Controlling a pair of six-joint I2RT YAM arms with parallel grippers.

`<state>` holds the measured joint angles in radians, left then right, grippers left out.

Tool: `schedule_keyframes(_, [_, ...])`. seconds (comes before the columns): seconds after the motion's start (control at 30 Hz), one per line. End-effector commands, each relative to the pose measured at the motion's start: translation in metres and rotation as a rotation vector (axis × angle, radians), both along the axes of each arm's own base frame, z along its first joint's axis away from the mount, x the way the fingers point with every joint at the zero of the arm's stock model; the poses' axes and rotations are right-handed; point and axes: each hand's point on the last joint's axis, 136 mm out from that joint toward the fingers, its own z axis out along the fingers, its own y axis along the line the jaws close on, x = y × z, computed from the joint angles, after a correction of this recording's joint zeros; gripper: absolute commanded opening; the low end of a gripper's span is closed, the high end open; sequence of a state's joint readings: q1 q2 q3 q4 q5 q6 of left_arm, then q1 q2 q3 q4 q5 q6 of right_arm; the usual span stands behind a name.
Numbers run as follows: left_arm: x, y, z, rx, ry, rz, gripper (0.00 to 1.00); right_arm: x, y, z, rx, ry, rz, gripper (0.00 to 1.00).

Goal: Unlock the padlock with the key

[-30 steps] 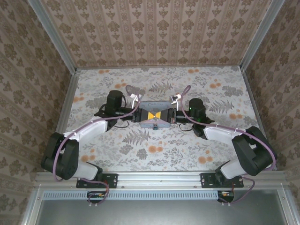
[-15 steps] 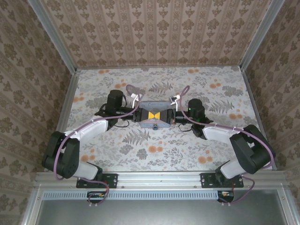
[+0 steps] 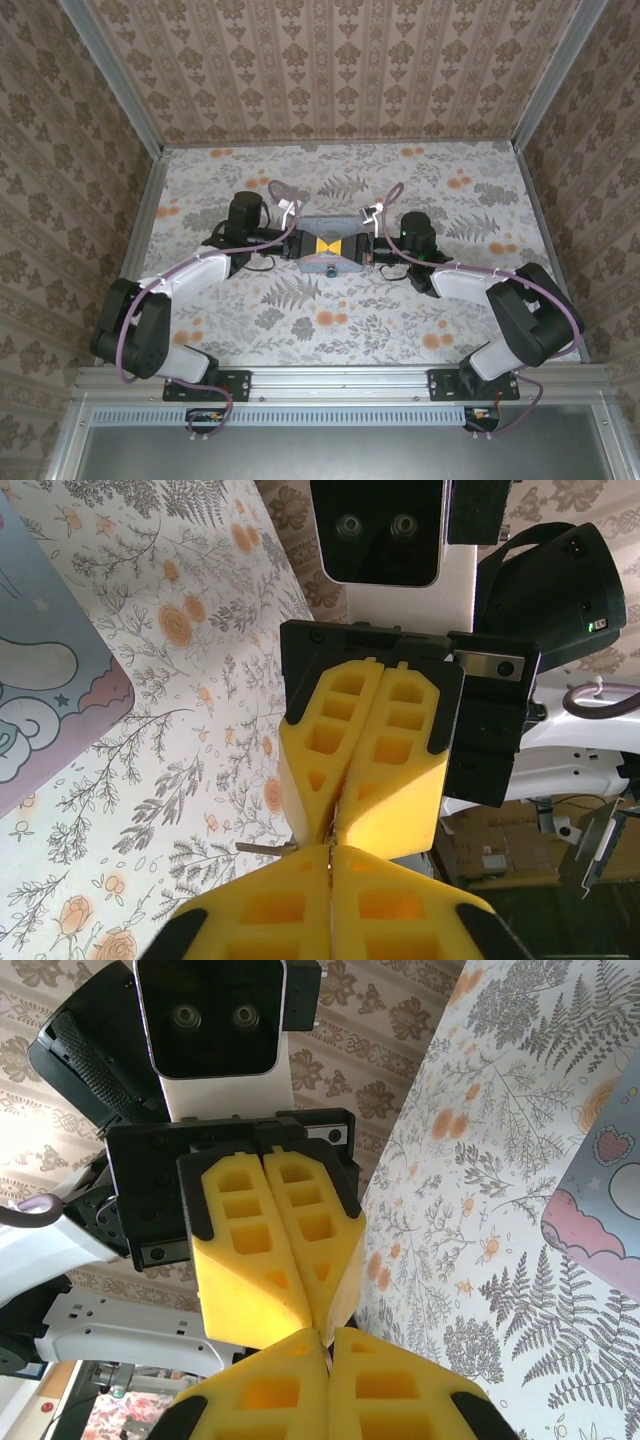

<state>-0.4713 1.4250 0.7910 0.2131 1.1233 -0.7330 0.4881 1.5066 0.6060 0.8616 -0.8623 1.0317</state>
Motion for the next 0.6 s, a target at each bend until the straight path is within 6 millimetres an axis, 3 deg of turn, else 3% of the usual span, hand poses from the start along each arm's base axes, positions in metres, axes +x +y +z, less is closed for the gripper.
schedule_keyframes(0.0, [0.024,0.016,0.014,-0.026,-0.049,0.122,0.44,0.0,-0.007,-0.006,-0.01,0.001,-0.044,0.0])
schedule_keyframes(0.1, [0.039,0.037,0.027,-0.055,-0.061,0.256,0.7,-0.002,-0.015,-0.013,-0.023,0.015,-0.086,0.0])
schedule_keyframes(0.23, [0.044,0.055,0.034,-0.051,-0.079,0.372,0.83,-0.006,-0.02,-0.018,-0.03,0.023,-0.11,0.0])
schedule_keyframes(0.57, [0.033,0.075,0.004,0.023,-0.06,0.488,0.94,-0.019,-0.043,-0.023,-0.146,-0.091,-0.216,0.0])
